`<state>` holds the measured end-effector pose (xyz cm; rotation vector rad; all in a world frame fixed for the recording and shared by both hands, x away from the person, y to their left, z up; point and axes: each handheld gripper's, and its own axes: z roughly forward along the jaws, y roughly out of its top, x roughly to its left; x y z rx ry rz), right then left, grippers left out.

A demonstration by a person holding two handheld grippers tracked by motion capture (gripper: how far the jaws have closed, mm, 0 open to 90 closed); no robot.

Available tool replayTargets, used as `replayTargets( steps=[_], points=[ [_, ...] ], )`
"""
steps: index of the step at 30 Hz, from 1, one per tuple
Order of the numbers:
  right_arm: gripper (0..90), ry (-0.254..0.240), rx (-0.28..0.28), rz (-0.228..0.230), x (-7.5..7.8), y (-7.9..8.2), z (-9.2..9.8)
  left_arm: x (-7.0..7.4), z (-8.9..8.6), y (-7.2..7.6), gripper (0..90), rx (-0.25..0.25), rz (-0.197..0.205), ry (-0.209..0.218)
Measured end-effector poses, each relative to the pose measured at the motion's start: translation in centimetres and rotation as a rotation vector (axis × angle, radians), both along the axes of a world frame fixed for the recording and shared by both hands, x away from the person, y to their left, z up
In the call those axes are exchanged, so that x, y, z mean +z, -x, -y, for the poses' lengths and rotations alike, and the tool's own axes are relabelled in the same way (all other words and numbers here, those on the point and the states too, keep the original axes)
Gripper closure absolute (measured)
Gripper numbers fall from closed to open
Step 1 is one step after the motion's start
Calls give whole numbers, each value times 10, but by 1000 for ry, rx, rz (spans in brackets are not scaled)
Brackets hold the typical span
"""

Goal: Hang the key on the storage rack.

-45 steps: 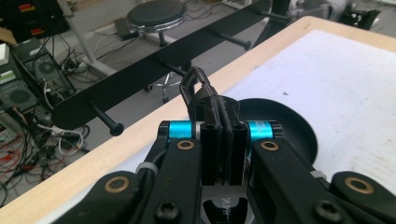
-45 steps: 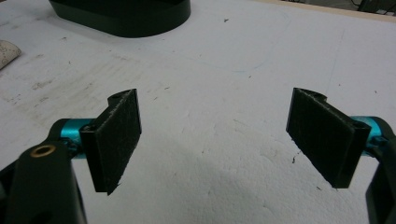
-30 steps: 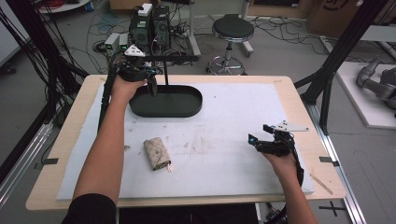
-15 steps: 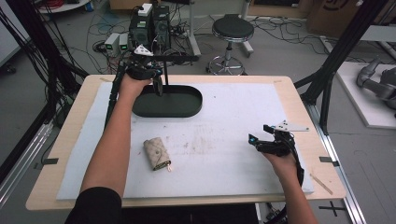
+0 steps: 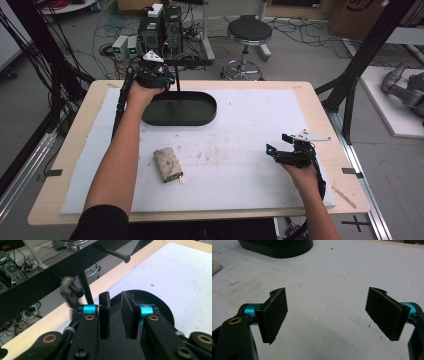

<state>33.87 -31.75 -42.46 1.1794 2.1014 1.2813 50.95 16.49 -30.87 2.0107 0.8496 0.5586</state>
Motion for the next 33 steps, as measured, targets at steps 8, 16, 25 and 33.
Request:
replayTargets(
  steps=[8, 16, 25, 33],
  points=[
    [184, 4, 0, -1, 0, 1, -1, -13, -17, 23, 652, 3, -42, 28],
    [184, 13, 1, -2, 0, 1, -2, -32, -41, 54, 531, -7, -65, 87],
    [184, 16, -5, -4, -1, 0, -2, -54, -59, 94, 404, -15, -56, 117],
    [184, 21, -7, -10, -2, -2, -2, -71, -71, 124, 329, -16, -46, 105]
  ],
)
